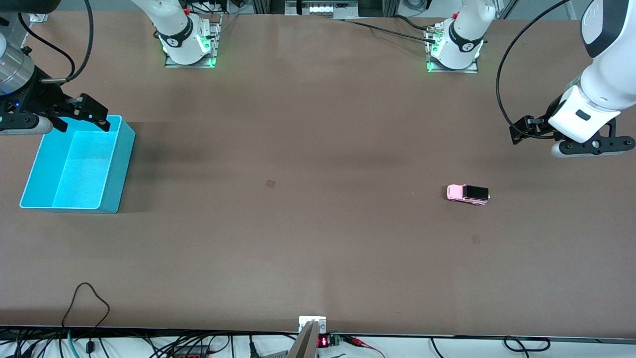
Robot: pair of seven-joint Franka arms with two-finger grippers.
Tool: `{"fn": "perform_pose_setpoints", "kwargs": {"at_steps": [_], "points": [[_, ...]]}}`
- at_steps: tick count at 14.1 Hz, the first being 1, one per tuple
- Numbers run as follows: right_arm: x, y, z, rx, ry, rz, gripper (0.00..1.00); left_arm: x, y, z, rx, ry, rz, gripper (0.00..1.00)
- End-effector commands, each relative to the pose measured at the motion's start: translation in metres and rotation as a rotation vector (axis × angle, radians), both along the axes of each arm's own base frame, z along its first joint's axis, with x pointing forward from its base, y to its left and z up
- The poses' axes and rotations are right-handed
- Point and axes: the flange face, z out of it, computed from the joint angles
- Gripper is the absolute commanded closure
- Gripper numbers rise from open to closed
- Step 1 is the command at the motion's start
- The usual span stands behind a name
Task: Wind and store pink jeep toy
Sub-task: 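Move the left gripper over the pink toy jeep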
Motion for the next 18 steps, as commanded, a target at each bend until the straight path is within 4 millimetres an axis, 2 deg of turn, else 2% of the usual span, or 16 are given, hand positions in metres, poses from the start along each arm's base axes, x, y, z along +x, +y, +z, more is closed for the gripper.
{"fn": "perform_pose_setpoints", "kwargs": {"at_steps": [1,8,12,15,16,18], "points": [[-0.002,-0.001,0.004,0.013,0.006,0.002,0.0,0.0,-0.006,0.005,-0.037,0.006,0.014,0.0],[0.003,-0.004,0.014,0.012,-0.019,0.005,0.0,0.001,-0.008,0.009,-0.047,0.004,0.011,0.0],[0.008,-0.006,0.017,0.011,-0.024,0.011,0.0,-0.013,-0.015,0.006,-0.045,0.116,0.002,0.0],[0.007,-0.009,0.016,0.008,-0.018,0.002,0.0,-0.024,-0.02,-0.005,-0.094,0.238,0.003,0.0],[0.006,-0.01,0.016,0.008,-0.015,-0.002,0.0,-0.027,-0.021,-0.007,-0.094,0.266,-0.013,0.0],[0.003,-0.01,0.013,0.006,0.018,-0.005,0.0,-0.026,-0.02,-0.019,-0.129,0.313,-0.185,0.0]]}}
